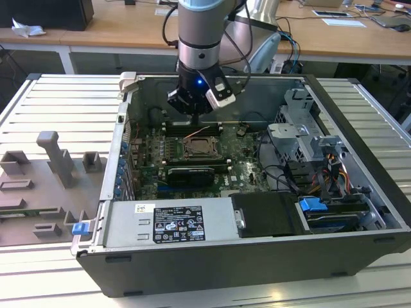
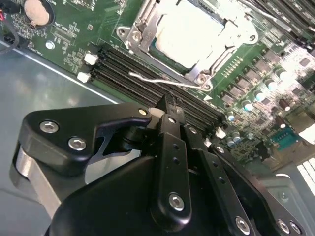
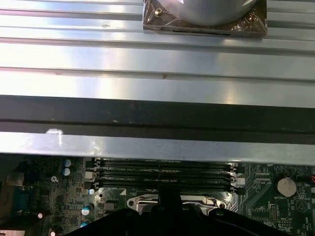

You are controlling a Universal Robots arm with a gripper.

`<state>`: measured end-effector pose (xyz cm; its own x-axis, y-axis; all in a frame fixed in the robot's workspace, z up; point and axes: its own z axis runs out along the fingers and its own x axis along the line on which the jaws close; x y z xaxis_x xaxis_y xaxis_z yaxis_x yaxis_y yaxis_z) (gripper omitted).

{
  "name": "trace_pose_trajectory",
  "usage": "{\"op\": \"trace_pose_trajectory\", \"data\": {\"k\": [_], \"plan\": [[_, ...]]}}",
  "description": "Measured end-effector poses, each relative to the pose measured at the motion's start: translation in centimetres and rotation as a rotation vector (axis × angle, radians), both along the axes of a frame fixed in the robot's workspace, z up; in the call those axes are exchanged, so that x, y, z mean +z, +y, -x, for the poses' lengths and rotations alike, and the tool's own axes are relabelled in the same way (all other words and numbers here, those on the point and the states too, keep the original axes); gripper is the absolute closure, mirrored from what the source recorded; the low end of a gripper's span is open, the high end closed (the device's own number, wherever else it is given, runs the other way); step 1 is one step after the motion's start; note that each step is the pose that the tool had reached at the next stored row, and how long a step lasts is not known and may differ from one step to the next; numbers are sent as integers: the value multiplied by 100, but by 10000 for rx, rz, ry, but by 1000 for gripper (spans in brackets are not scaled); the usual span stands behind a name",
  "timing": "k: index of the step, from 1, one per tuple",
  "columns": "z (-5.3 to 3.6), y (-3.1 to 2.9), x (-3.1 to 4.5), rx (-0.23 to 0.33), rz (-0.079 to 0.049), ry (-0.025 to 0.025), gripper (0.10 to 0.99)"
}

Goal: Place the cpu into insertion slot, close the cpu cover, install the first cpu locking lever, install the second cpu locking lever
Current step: 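Install the first cpu locking lever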

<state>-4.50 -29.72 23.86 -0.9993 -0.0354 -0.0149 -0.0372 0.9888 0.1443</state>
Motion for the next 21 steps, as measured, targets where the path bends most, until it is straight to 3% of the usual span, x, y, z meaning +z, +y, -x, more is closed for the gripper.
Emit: {"op": "trace_pose_trajectory", "data": {"k": [5, 16, 21], "plan": [[-25, 0, -40, 356, 1, -18, 980], [-164, 1, -120, 360, 7, -17, 980], [-205, 11, -194, 361, 8, -17, 980]]}}
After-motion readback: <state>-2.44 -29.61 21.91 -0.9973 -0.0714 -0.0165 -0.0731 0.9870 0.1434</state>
